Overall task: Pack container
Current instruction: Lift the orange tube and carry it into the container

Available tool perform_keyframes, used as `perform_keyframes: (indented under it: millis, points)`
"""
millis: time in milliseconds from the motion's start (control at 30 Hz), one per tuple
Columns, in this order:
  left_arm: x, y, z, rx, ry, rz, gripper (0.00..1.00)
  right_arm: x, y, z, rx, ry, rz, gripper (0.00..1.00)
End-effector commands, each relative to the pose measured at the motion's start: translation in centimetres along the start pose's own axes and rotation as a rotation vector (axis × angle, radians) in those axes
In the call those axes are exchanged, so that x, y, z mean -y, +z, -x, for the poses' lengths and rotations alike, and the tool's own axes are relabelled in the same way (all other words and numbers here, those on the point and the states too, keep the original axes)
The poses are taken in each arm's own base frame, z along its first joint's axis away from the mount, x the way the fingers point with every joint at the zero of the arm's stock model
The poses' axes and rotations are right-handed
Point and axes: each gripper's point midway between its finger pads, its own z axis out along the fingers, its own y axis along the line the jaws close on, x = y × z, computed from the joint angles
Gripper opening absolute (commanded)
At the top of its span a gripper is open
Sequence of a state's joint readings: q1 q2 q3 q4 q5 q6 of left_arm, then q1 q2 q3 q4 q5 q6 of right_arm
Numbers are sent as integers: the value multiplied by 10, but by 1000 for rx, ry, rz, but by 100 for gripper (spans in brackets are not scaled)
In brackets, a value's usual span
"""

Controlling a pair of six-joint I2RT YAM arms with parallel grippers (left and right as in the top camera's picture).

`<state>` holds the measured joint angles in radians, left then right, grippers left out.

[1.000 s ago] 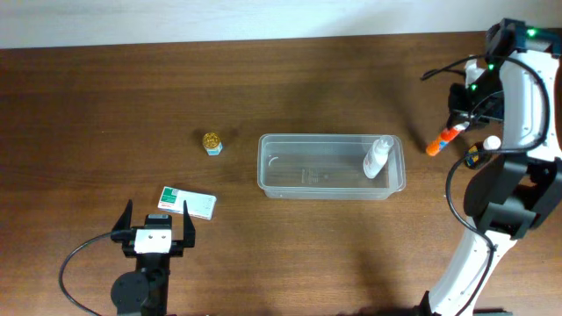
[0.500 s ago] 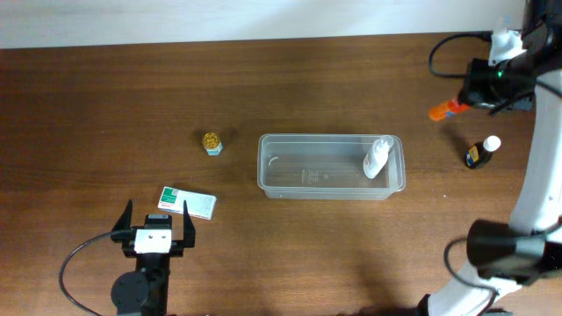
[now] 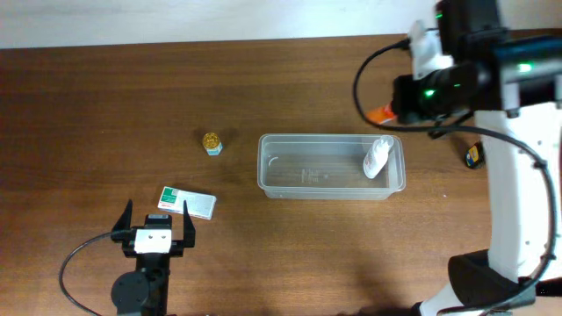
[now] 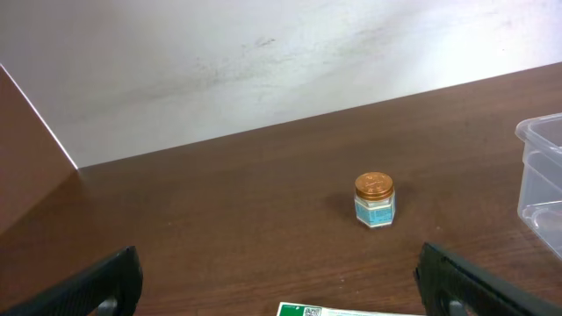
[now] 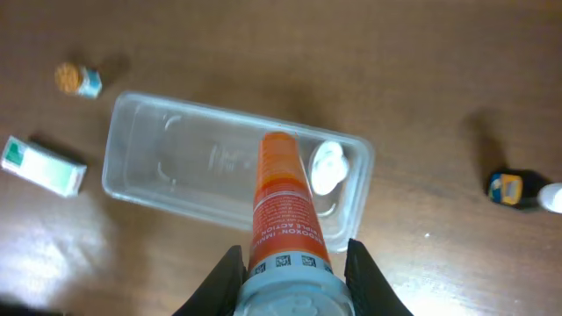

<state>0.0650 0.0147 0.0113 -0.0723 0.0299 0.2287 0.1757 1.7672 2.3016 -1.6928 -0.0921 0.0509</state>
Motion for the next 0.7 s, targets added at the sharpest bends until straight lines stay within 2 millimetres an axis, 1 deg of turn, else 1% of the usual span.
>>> perform_keyframes:
  millis: [0, 167, 200, 400, 467, 667]
  points:
    - [0, 0, -1, 0, 12, -3, 100, -7, 20, -14, -86, -13, -41, 21]
    - [0, 0, -1, -1, 12, -3, 100, -9, 50, -24, -153, -23, -60, 21]
    - [0, 0, -1, 0, 11, -3, 100, -8, 59, -26, -164, -22, -61, 21]
    - [0, 0, -1, 0, 12, -3, 100, -6, 99, -28, -182, -22, -63, 21]
    - [0, 0, -1, -1, 12, -3, 100, -5, 109, -28, -177, -22, -63, 21]
    - [0, 0, -1, 0, 12, -3, 100, -2, 128, -23, -154, -24, -72, 21]
